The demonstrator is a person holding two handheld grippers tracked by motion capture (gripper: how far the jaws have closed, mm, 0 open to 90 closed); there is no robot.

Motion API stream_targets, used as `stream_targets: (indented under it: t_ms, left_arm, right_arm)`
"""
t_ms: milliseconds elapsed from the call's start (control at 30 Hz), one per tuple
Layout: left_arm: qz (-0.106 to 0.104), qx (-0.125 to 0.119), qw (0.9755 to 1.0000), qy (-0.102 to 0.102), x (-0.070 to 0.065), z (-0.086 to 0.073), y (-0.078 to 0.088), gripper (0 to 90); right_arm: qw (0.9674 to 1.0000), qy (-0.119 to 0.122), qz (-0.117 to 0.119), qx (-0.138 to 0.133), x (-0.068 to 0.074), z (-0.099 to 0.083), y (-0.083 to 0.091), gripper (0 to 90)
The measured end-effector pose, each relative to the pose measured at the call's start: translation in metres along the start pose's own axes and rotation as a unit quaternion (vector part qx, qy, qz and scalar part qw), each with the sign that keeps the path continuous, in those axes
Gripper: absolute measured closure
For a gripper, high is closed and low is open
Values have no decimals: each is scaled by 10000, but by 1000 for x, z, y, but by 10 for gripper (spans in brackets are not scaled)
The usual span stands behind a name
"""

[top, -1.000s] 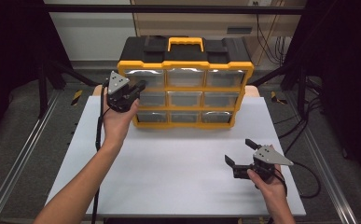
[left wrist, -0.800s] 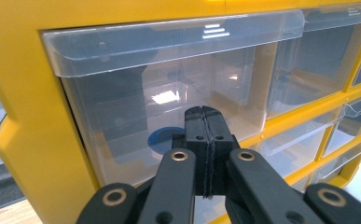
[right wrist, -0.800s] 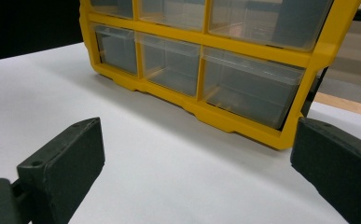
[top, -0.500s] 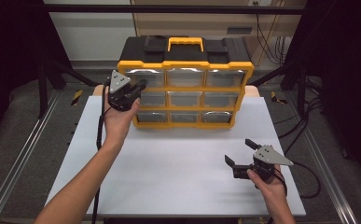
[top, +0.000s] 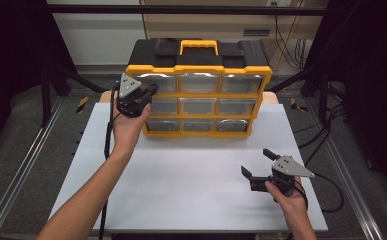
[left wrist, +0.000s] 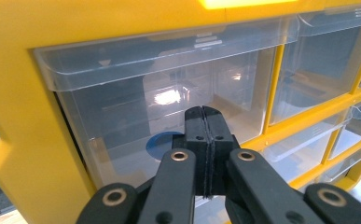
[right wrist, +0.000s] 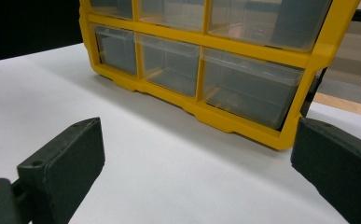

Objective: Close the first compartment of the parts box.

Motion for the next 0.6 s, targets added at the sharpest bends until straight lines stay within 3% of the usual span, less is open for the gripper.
stream_targets:
  t_ms: [600]
  left_arm:
    - [29, 13, 10000, 11, 2, 0, -4, 900]
  right_arm:
    - [10000, 8, 1, 6, 0, 0, -1, 33]
Point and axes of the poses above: each handheld gripper's, and its own axes: y roughly backward along the jaws, z roughly out of its top, x roughly to its left, the point moved 7 cm from there along -y, roughly forward along the jaws, and after that the axes turned 3 degrees about -x, right-handed, at the moved point
